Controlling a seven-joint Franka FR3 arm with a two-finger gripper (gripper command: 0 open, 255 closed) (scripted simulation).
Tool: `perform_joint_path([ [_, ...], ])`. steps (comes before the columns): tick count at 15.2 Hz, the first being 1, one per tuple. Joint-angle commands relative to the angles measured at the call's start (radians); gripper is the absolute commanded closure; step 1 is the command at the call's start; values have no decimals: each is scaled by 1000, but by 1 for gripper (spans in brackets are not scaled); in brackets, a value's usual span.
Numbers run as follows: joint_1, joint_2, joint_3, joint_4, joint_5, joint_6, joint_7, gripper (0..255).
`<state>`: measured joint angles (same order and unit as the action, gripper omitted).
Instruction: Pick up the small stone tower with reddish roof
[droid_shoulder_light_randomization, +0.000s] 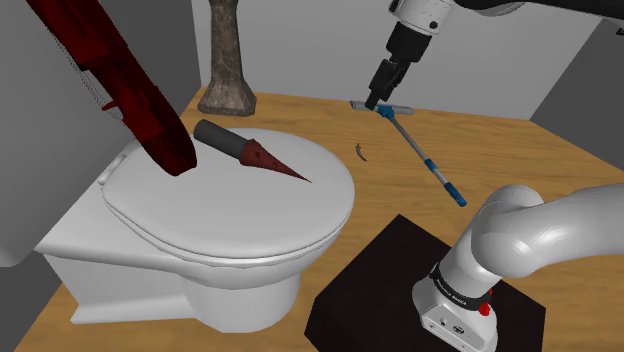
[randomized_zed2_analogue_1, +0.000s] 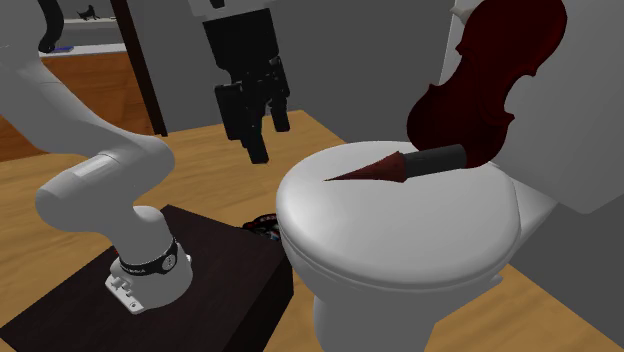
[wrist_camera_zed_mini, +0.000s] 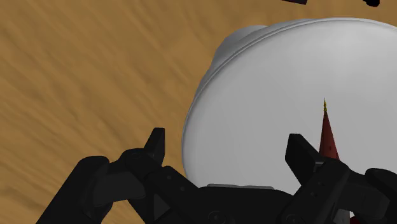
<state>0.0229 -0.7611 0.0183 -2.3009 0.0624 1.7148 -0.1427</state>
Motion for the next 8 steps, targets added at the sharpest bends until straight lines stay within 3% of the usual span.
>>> perform_joint_path([
  [1,0,0,0,0,0,0,0,0],
  [8,38,168,101,38,61,136,100,0],
])
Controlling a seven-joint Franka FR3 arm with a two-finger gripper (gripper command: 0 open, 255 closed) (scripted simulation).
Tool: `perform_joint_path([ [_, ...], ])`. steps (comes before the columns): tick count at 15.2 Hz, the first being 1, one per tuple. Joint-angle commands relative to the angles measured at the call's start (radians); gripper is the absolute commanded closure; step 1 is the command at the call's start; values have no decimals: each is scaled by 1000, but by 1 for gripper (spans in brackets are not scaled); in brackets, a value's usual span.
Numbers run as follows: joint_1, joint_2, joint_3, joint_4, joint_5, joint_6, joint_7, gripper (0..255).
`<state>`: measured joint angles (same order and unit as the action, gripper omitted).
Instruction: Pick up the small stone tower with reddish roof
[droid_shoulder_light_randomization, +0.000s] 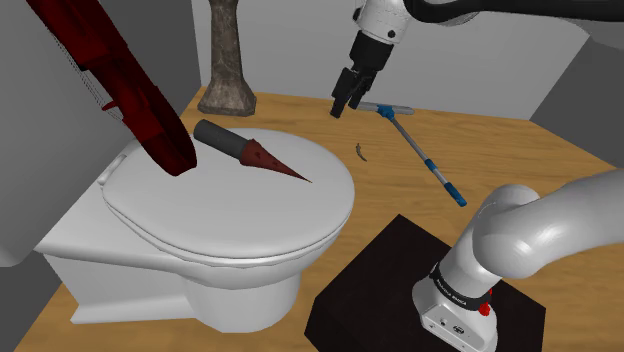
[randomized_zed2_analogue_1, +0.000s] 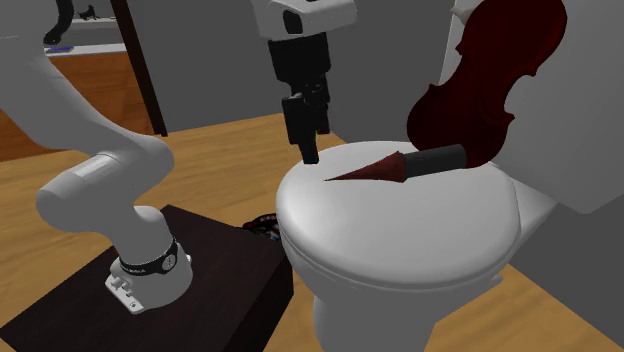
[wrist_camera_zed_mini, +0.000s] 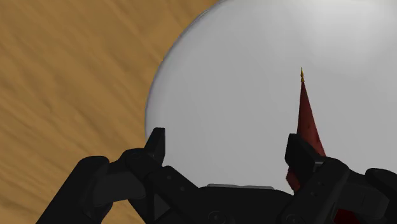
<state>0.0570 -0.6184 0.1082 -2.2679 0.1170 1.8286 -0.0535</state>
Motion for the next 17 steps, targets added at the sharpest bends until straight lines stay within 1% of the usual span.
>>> perform_joint_path([
  [1,8,53,26,15,13,40,25,0],
  [5,24,167,81,67,29,108,82,0],
  [9,37,291,135,137,29,166,141,0],
  [13,51,422,184,227,11,214,205,0],
  [17,68,552,223,327,-24,245,269,0],
])
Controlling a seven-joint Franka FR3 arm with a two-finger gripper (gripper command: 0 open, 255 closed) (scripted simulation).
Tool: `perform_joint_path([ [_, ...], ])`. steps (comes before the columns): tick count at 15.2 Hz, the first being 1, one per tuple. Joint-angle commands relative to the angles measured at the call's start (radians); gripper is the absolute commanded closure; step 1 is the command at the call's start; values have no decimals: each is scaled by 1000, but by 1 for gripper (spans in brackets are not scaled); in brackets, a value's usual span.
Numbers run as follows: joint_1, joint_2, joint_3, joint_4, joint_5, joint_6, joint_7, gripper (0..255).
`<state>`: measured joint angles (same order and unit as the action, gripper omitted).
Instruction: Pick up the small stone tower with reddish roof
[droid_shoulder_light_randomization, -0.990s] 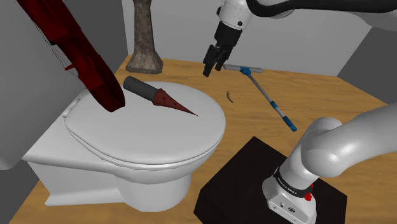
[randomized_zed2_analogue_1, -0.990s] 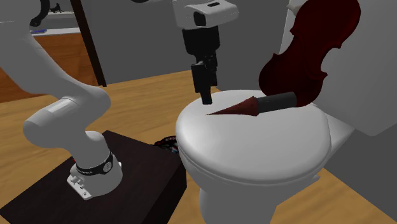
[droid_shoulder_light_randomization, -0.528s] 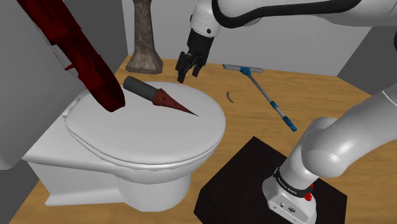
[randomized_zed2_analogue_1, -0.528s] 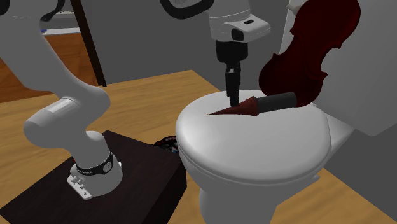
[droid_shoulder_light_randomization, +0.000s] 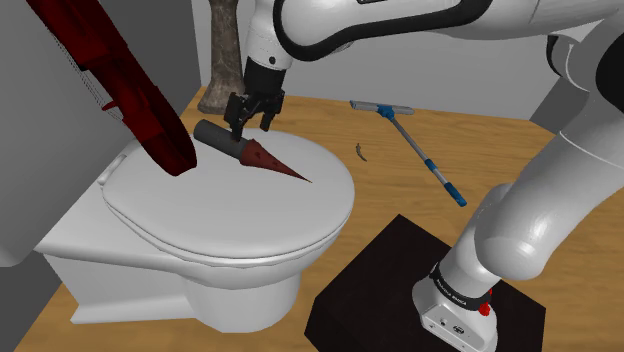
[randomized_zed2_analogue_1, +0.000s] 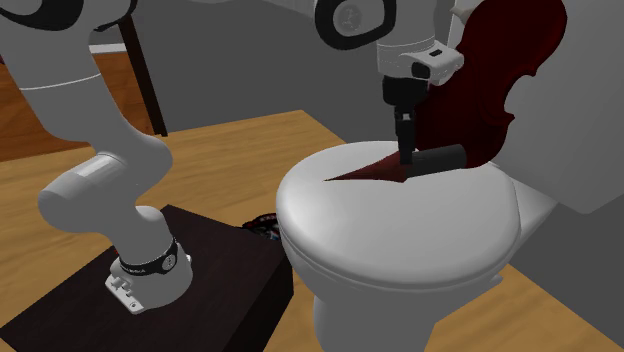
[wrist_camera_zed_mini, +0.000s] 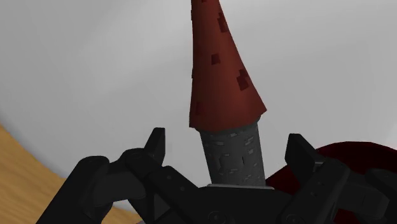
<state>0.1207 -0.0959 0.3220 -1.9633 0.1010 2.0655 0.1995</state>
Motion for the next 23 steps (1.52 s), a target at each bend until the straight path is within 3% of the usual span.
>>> perform_joint_path([
  [1,5,32,9,11,-8,21,16,0],
  [9,7,49,12,-59,-10,108,14,0],
  [10,7,49,11,-59,-10,107,13,255],
  [19,7,49,12,-59,-10,108,14,255],
  [23,6,37,10,-17,-8,55,15,255],
])
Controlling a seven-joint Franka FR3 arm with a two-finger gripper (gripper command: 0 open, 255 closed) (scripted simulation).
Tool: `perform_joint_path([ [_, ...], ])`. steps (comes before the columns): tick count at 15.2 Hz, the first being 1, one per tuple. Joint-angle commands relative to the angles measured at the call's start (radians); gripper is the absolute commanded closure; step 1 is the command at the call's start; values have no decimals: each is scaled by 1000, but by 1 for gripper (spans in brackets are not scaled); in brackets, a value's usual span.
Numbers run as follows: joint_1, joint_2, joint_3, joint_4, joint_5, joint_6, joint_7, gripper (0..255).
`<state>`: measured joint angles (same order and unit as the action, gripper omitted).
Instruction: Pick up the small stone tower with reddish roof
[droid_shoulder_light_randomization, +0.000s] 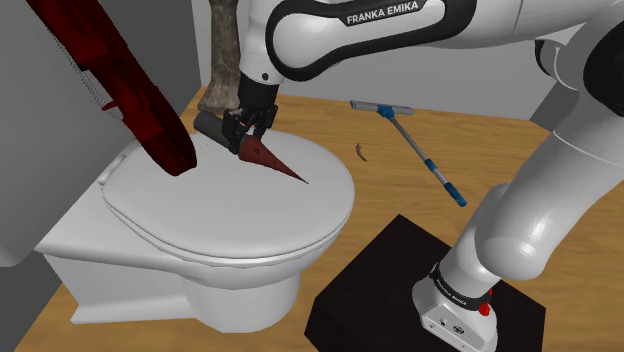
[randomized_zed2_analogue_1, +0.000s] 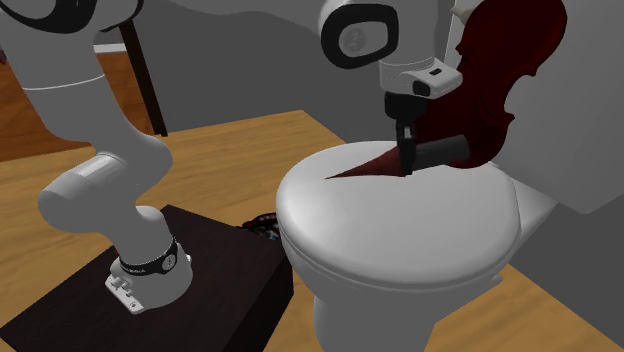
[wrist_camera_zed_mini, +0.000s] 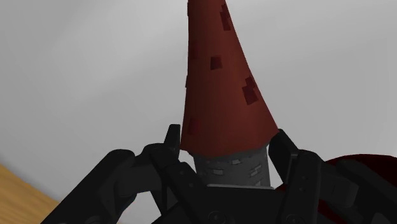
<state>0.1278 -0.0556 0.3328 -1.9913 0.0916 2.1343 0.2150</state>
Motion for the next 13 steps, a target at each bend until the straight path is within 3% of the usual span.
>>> perform_joint_path([
  [1,-1,-6,-1,22,1,-27,-1,255],
  [13,-3,-17,-5,146,0,-162,6,255],
])
